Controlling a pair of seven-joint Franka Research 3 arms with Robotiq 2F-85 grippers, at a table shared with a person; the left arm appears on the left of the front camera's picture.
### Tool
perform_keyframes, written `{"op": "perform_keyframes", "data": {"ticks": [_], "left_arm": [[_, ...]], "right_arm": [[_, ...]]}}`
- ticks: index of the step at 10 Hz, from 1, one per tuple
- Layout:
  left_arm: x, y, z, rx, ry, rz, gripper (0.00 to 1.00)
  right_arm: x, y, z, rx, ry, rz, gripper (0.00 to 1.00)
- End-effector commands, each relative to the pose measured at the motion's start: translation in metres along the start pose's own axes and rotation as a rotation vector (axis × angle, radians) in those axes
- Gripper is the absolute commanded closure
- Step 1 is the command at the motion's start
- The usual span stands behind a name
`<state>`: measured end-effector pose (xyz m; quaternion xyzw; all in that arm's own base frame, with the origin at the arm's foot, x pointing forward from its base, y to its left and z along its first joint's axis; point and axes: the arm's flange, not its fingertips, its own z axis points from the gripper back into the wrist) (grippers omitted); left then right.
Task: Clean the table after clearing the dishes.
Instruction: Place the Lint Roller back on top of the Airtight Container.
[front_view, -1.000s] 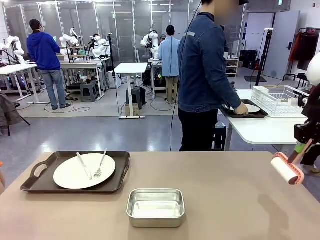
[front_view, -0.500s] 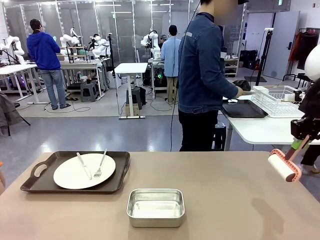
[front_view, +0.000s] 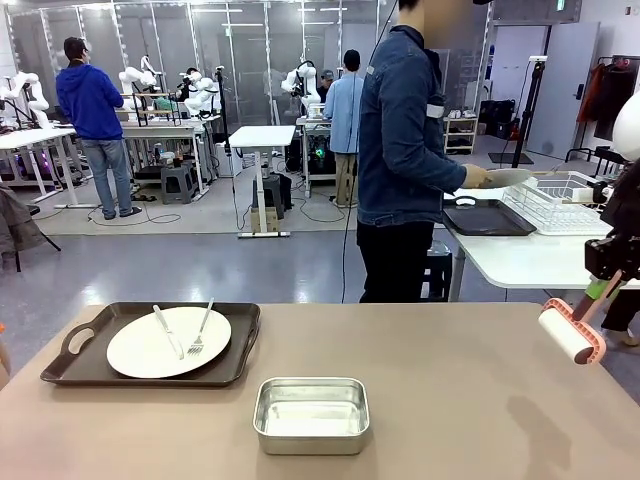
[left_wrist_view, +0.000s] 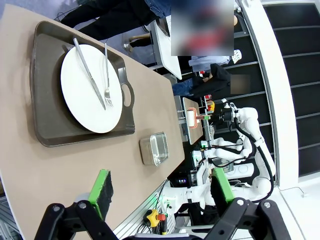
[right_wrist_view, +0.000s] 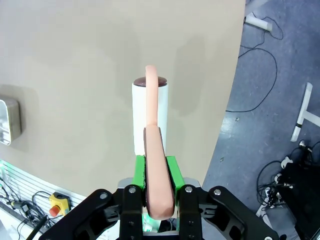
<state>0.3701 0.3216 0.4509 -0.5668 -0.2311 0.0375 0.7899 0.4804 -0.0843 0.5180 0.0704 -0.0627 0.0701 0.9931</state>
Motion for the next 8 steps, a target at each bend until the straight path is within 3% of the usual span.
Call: {"op": "perform_keyframes", "data": {"ticks": [1,8], "left_arm": [[-0.0011,-0.0008,0.0026,0.003,-0.002,-0.001,0.0],[-0.0011,-0.0008,0.0026,0.003,-0.002,-0.001,0.0]], "right_arm": [[-0.0004,0.0008,0.0024,-0.005,-0.003,0.016,0.78],[-0.0004,0.0008,0.0024,-0.005,-0.003,0.016,0.78]]}}
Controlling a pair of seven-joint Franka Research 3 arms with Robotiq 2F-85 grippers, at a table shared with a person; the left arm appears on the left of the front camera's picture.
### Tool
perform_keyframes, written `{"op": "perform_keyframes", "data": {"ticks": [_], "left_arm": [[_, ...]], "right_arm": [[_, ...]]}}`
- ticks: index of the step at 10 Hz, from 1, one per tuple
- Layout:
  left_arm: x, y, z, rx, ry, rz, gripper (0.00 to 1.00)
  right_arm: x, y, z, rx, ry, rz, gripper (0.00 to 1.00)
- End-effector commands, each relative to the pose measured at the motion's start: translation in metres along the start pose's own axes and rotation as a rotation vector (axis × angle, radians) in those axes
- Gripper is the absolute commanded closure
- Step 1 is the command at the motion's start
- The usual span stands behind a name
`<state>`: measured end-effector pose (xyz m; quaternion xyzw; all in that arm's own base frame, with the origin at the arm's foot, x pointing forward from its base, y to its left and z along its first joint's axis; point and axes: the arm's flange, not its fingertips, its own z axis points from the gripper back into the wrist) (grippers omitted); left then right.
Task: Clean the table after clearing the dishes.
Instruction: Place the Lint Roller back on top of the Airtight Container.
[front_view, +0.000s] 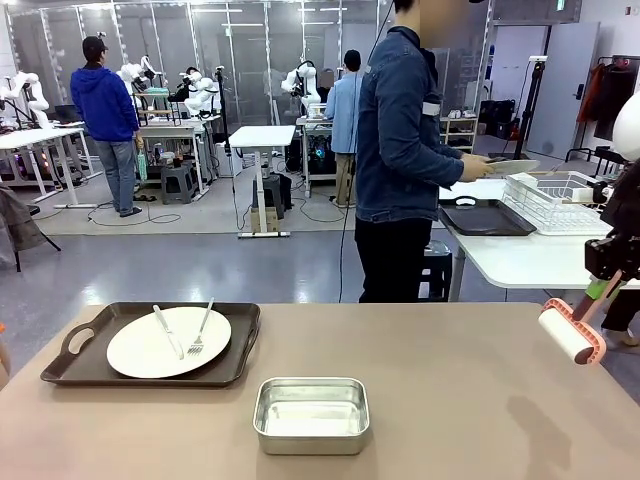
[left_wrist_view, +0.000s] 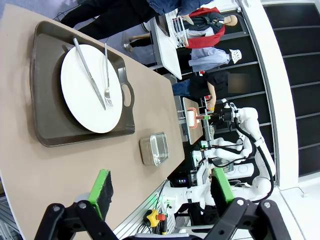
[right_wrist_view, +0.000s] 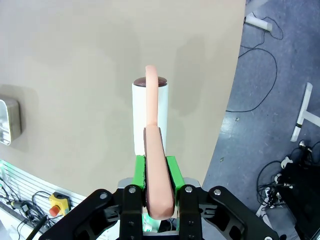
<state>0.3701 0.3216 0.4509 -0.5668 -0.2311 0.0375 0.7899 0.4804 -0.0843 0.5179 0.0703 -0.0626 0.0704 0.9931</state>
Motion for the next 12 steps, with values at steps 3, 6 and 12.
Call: {"op": "perform_keyframes", "data": {"ticks": [3,6,12], "left_arm": [[-0.001,-0.001,0.003,0.003,-0.002,-0.001,0.0],[-0.001,-0.001,0.003,0.003,-0.002,-0.001,0.0],[-0.001,-0.001,0.003,0.003,-0.002,-0.001,0.0]], "right_arm": [[0.021,0.059,0.027,-0.056,-0.078,0.318,0.78],[0.053,0.168,0.041,-0.095,-0.024,0.693,0.78],[0.039,0.427,0.003,-0.087,0.095,1.291,0.78]]}}
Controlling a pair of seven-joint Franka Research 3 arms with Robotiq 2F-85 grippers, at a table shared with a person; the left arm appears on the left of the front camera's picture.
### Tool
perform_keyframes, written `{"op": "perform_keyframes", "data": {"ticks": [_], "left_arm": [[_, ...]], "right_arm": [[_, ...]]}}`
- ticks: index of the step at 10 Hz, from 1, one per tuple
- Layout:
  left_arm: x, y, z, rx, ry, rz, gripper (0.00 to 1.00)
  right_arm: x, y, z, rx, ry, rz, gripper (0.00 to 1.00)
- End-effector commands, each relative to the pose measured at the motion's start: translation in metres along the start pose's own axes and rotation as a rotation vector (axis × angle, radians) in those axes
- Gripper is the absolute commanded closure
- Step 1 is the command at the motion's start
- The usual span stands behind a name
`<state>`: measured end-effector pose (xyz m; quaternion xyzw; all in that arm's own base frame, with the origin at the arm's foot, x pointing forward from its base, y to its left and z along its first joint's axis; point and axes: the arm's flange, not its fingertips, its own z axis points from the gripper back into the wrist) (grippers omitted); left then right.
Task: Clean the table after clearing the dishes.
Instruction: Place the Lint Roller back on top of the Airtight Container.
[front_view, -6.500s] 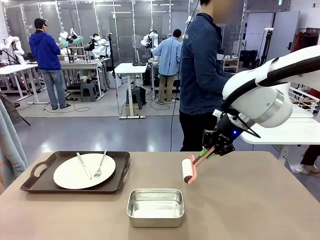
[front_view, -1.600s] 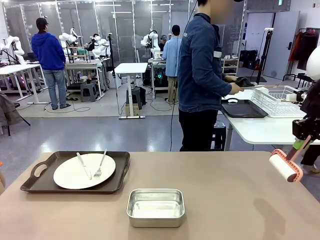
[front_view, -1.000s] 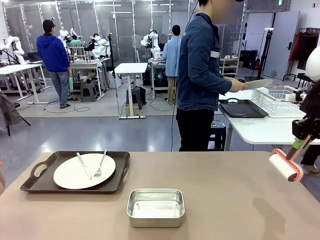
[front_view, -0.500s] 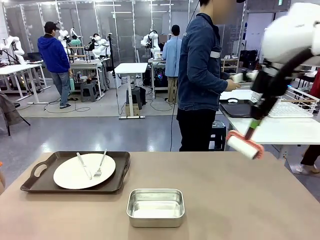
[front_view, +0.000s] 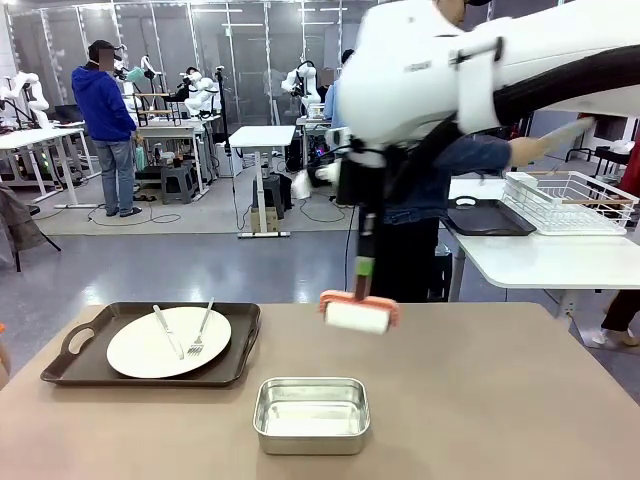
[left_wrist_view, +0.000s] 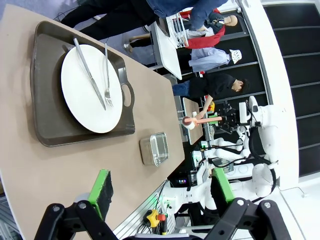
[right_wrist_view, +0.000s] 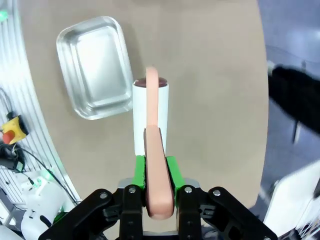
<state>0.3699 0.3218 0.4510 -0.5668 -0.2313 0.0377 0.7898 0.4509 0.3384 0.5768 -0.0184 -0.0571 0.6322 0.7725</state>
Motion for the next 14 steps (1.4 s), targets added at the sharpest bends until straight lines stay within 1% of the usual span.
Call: {"op": "perform_keyframes", "data": {"ticks": [1,2,3,5,6,7,11,12,13,14], "left_arm": [[-0.001,-0.001,0.002,0.003,-0.001,-0.001,0.0],[-0.001,-0.001,0.002,0.003,-0.001,-0.001,0.0],[-0.001,-0.001,0.002,0.003,-0.001,-0.001,0.0],[-0.001,-0.001,0.002,0.003,-0.001,-0.001,0.0],[-0.001,-0.001,0.002,0.003,-0.001,-0.001,0.0],[-0.001,-0.001,0.002,0.003,-0.001,-0.001,0.0],[-0.001,-0.001,0.002,0.003,-0.001,-0.001,0.0],[-0.001,-0.001,0.002,0.003,-0.001,-0.001,0.0],[-0.001,-0.001,0.002,0.003,-0.001,-0.001,0.0],[-0.001,-0.001,0.002,0.003,-0.001,-0.001,0.0]], "right_arm": [[0.018,0.013,-0.003,0.022,0.023,0.094,0.78],[0.027,0.029,-0.014,0.055,0.032,0.131,0.78],[0.036,0.042,-0.025,0.057,0.031,0.165,0.78],[0.048,0.055,-0.043,0.044,-0.004,0.201,0.78],[0.05,0.056,-0.046,0.015,-0.01,0.208,0.78],[0.05,0.052,-0.036,0.059,0.02,0.158,0.78],[0.051,0.049,-0.04,0.056,0.015,0.164,0.78],[0.062,0.047,-0.053,0.06,0.045,0.206,0.78],[0.077,0.045,-0.064,0.073,0.056,0.237,0.78],[0.083,0.042,-0.066,0.066,0.048,0.241,0.78]]}}
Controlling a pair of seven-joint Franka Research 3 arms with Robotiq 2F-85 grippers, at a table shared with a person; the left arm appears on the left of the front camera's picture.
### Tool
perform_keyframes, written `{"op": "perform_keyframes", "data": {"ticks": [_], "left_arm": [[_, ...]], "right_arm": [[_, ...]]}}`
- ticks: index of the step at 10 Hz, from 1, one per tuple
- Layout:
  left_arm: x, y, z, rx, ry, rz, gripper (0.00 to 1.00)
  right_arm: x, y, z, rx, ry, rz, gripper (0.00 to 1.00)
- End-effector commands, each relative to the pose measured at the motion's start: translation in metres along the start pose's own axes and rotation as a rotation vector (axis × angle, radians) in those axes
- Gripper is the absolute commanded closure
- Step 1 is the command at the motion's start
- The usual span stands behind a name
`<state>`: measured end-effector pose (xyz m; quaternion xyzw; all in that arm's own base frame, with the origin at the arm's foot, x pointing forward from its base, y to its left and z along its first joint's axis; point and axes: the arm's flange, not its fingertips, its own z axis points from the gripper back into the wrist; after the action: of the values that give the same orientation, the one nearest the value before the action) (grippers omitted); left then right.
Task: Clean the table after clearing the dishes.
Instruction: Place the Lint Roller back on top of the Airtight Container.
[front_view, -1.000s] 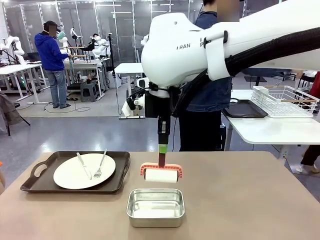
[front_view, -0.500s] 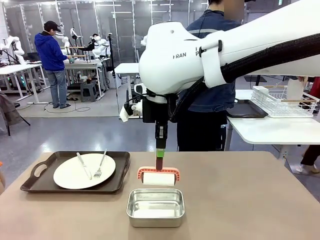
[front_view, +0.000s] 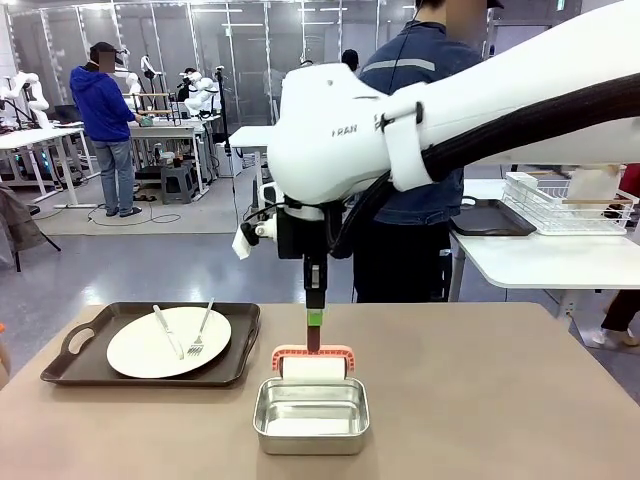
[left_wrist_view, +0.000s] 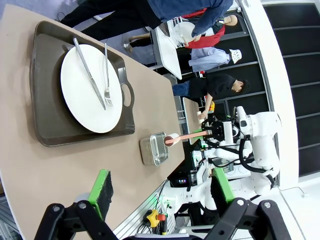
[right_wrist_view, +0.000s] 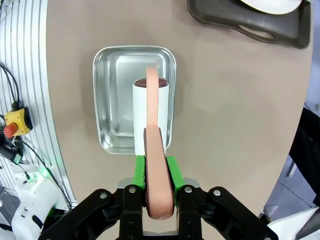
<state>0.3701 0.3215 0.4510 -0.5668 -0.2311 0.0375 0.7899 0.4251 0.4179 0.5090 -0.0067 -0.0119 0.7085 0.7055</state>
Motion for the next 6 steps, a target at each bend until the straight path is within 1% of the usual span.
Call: {"op": "perform_keyframes", "data": {"ticks": [1,2,4,6], "left_arm": [[-0.001,-0.001,0.003,0.003,-0.002,-0.001,0.0],[-0.001,-0.001,0.003,0.003,-0.002,-0.001,0.0],[-0.001,-0.001,0.003,0.003,-0.002,-0.001,0.0],[-0.001,-0.001,0.003,0.003,-0.002,-0.001,0.0]], "right_arm": [[0.019,-0.012,-0.003,-0.009,0.029,0.029,0.78],[0.021,-0.015,-0.008,-0.013,0.036,0.034,0.78],[0.021,-0.024,-0.023,0.022,0.048,0.031,0.78],[0.021,-0.028,-0.036,0.048,0.038,0.023,0.78]]}}
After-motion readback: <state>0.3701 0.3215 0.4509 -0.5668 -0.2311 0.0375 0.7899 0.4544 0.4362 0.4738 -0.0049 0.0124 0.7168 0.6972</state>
